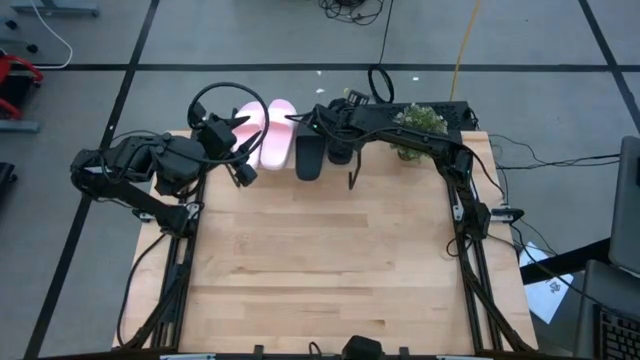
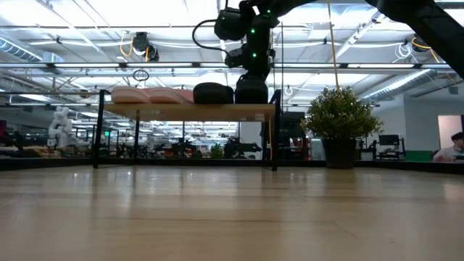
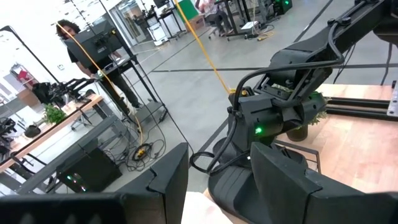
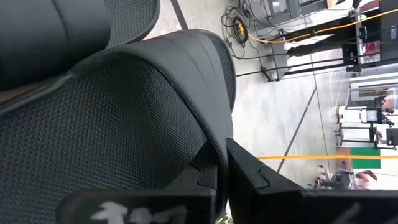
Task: Pick and place slides into the shelf
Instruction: Put the black slides on the shelf
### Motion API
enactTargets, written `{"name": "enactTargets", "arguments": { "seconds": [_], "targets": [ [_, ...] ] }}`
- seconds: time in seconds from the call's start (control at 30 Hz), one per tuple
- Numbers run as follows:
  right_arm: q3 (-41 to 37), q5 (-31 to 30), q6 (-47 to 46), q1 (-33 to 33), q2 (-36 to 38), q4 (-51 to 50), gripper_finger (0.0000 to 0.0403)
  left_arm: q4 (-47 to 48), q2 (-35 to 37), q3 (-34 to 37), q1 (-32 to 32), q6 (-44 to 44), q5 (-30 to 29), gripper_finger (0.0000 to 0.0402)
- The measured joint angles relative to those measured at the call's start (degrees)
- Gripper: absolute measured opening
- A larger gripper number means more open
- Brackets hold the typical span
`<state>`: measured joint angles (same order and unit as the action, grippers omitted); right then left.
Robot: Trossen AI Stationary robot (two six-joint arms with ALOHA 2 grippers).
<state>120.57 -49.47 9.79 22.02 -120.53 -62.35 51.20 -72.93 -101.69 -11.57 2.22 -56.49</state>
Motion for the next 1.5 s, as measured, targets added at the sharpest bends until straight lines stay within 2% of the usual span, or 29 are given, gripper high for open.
{"name": "enactTargets", "arguments": {
  "seconds": [0.3,0.67,0.97,1.5],
  "targets": [
    [-0.28,0.07,-0.12,0.00,0.00,0.11,0.0002,0.00,0.00,0.00,0.00,0.00,0.00,0.0175],
    [-5.19,-0.35,0.36,-0.10,0.11,3.09,0.0002,0.00,0.00,0.00,0.00,-0.07,0.00,0.0175],
    [-5.31,2.51,1.58,-0.36,0.33,4.35,0.0018,0.04,0.00,0.00,0.00,0.02,0.02,0.0175],
    [-5.35,2.93,1.63,-1.73,0.37,4.11,0.0026,0.55,0.00,0.00,0.00,0.04,0.02,0.0175]
  ]
}}
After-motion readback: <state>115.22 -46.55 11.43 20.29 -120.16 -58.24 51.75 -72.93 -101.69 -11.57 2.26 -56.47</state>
